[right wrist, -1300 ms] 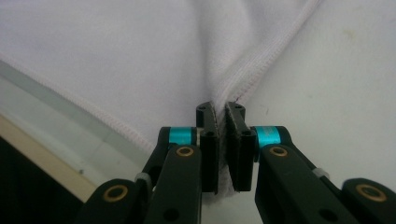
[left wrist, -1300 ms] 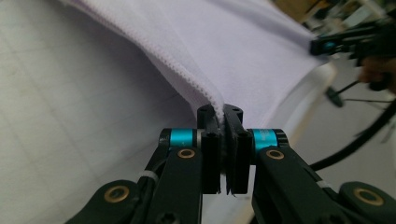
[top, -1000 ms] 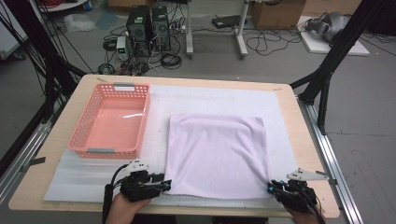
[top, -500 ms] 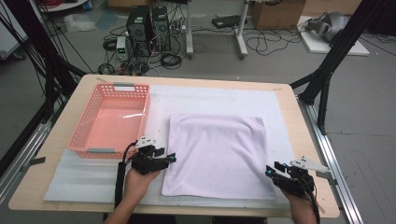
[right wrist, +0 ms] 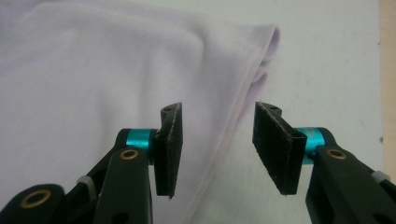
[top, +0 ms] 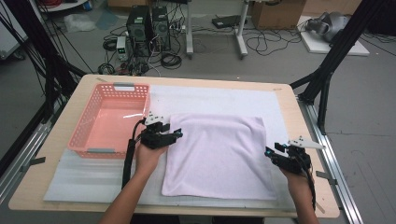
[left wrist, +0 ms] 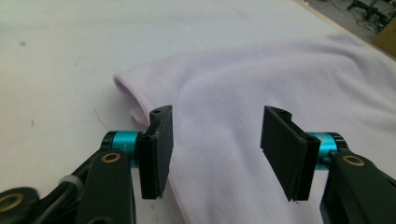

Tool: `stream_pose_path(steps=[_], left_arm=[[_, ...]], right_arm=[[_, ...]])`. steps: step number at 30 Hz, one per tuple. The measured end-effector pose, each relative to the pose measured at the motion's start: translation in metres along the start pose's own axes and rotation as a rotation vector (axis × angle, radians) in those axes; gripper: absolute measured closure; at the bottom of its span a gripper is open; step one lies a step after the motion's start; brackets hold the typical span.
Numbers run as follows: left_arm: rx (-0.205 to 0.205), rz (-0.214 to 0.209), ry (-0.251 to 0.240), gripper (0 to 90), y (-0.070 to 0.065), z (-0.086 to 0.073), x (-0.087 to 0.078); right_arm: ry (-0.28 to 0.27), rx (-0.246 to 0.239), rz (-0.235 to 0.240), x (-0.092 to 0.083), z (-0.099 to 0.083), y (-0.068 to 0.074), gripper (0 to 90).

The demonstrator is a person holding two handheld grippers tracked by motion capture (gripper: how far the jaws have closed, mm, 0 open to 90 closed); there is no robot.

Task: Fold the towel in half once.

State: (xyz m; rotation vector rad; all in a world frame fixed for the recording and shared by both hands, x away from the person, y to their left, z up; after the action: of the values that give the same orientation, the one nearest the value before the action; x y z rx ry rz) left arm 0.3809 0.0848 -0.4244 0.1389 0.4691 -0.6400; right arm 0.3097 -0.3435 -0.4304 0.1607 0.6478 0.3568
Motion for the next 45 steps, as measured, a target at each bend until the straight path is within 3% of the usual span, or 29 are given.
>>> stream_pose_path(steps=[7,14,17,19,23,26,29,30,31,32,33,35,37,40,42,45], left_arm=[[0.031,0.029,0.049,41.7,0.024,0.016,0.033],[-0.022,0.05,0.104,42.4,0.044,0.025,0.056],[-0.016,0.073,0.114,43.1,0.048,0.023,0.063],[0.004,0.076,0.188,43.0,0.052,0.019,0.072],[0.02,0.069,0.203,43.0,0.051,0.021,0.084],[0.031,0.037,0.254,44.6,0.049,0.017,0.093],[0.061,0.033,0.26,49.9,0.05,0.015,0.094],[0.076,0.026,0.255,54.0,0.051,0.015,0.093],[0.077,0.004,0.251,64.9,0.051,0.014,0.092],[0.072,-0.023,0.244,72.9,0.05,0.014,0.093],[0.095,-0.024,0.247,82.2,0.048,0.015,0.093],[0.089,-0.005,0.238,83.8,0.048,0.016,0.092],[0.055,0.024,0.18,84.0,0.051,0.021,0.087],[0.075,0.069,0.04,84.0,0.052,0.036,0.075],[0.069,0.095,-0.032,84.0,0.053,0.043,0.069],[0.087,0.137,-0.079,84.0,0.052,0.048,0.064]], right_arm=[[0.02,-0.05,-0.019,0.034,0.038,-0.017,51.8],[0.045,-0.068,-0.01,0.062,0.071,-0.03,52.7],[0.041,-0.058,0.005,0.074,0.082,-0.036,55.6],[0.055,-0.062,-0.003,0.084,0.086,-0.038,55.7],[0.104,-0.051,0.008,0.111,0.091,-0.043,55.7],[0.158,-0.072,0.024,0.124,0.089,-0.043,57.4],[0.219,-0.107,0.01,0.132,0.084,-0.043,60.7],[0.236,-0.112,0.007,0.135,0.082,-0.044,62.6],[0.235,-0.099,0.023,0.135,0.081,-0.044,66.4],[0.238,-0.096,0.035,0.135,0.081,-0.043,73.0],[0.241,-0.105,0.055,0.135,0.08,-0.042,82.4],[0.247,-0.154,0.043,0.135,0.08,-0.037,86.2],[0.232,-0.18,0.029,0.132,0.082,-0.035,86.6],[0.093,-0.159,0.046,0.119,0.094,-0.034,86.6],[0.031,-0.177,0.029,0.112,0.101,-0.032,86.6],[-0.058,-0.189,0.032,0.104,0.108,-0.029,86.6]])
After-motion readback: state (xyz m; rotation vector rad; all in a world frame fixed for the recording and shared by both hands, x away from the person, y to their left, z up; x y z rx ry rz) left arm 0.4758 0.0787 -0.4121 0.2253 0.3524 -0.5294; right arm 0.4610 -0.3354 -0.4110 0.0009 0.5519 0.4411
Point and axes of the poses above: each handheld gripper's, and its own axes: x roughly forward along the jaws, z roughly out of its top, y roughly to its left, the point moved 2 cm from there along x, roughly forward along the jaws, and after that the axes turned 13 degrees about x, right-handed, at the moved point
